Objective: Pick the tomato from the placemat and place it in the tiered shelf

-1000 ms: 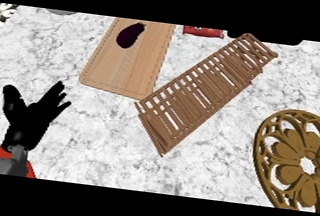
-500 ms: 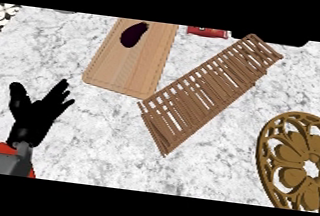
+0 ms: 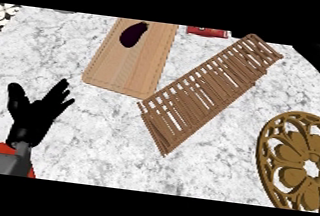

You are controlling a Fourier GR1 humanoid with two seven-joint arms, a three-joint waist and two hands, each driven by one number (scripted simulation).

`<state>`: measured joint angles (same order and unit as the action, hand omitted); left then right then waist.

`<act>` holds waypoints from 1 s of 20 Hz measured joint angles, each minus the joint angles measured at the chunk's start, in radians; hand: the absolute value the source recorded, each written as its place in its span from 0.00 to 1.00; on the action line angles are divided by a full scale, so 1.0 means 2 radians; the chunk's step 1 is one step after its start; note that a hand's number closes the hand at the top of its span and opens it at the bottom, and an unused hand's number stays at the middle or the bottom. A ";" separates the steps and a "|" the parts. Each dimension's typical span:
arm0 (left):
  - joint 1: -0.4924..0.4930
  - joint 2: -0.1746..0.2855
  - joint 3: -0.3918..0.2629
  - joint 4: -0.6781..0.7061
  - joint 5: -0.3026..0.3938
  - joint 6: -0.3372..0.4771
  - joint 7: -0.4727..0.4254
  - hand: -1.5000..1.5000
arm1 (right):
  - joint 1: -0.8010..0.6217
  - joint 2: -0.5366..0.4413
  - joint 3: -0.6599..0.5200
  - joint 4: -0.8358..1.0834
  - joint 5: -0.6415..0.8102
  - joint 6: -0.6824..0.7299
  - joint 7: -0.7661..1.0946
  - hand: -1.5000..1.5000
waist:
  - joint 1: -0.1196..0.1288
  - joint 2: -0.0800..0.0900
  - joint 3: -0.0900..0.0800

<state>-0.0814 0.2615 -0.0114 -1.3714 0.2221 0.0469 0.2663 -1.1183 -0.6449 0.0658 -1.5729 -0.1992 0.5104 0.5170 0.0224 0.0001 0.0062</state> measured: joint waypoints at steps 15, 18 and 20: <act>0.007 -0.009 0.006 -0.010 -0.013 0.000 0.008 0.50 | -0.038 0.090 0.028 0.145 0.147 -0.036 -0.132 1.00 | -0.003 -0.001 0.000; 0.006 -0.009 0.009 -0.011 -0.013 -0.001 0.012 0.50 | -0.053 0.103 0.023 0.179 0.160 -0.037 -0.159 1.00 | -0.003 0.000 0.000; 0.005 -0.012 0.010 -0.004 -0.018 -0.001 0.005 0.50 | -0.053 0.107 0.022 0.187 0.167 -0.035 -0.174 1.00 | -0.004 -0.001 0.001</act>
<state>-0.0714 0.2382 0.0093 -1.3790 0.1865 0.0449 0.2759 -1.2247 -0.4317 0.1091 -1.1987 0.1345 0.4404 0.1694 0.0146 -0.0019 0.0078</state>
